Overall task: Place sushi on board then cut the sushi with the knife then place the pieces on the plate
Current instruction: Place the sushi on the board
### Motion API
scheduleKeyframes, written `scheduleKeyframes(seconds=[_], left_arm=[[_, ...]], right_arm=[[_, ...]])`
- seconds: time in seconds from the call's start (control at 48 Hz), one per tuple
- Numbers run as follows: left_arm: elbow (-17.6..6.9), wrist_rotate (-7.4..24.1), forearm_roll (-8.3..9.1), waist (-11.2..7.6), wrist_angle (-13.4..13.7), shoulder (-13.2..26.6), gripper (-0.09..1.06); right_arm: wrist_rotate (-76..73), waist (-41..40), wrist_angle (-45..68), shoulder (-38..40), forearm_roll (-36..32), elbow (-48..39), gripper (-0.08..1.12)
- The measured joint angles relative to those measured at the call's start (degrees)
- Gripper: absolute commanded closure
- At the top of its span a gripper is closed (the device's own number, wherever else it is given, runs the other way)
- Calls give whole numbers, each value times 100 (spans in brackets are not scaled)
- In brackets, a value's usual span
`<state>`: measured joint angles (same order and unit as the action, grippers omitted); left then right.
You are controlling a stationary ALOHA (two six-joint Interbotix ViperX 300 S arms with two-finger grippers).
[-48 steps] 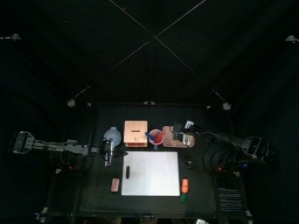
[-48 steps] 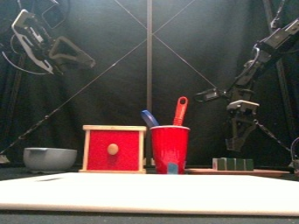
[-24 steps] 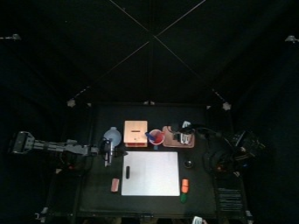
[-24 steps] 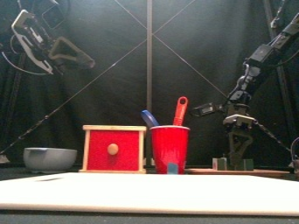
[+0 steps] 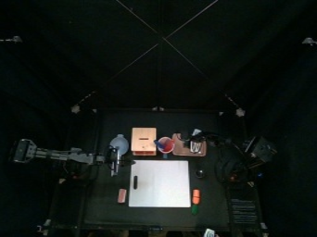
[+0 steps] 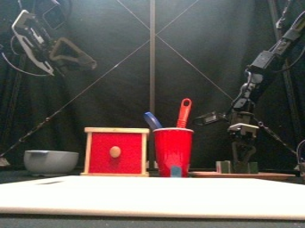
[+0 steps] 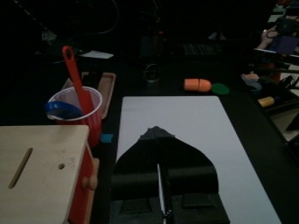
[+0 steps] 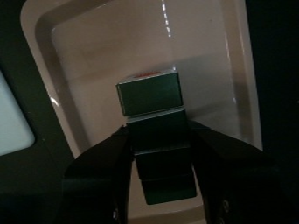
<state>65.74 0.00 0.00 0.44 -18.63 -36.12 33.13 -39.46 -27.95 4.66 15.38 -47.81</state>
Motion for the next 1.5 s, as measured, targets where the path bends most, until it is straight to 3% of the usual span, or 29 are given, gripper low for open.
scheduleKeyframes(seconds=[0.146, 0.271, 0.5, 0.833, 1.229, 1.5], left_arm=[[0, -9, 0, 9, 0, 0, 99], [-9, -9, 0, 0, 0, 0, 99], [0, 0, 9, 0, 0, 0, 99], [26, 0, 0, -18, 9, 0, 99], [97, 0, 0, -26, 18, 0, 99], [114, 0, 0, -26, 9, -44, 99]], right_arm=[[-396, -9, -167, 448, 431, 0, 46], [-1116, 9, -316, 800, 378, -18, 46], [-2874, 492, -457, 1354, -413, -176, 46], [-6319, 1969, -563, 1978, -1758, -237, 46], [-9923, 3920, -589, 1846, -3234, -62, 46], [-12111, 4878, -677, 1011, -4324, 378, 46]])
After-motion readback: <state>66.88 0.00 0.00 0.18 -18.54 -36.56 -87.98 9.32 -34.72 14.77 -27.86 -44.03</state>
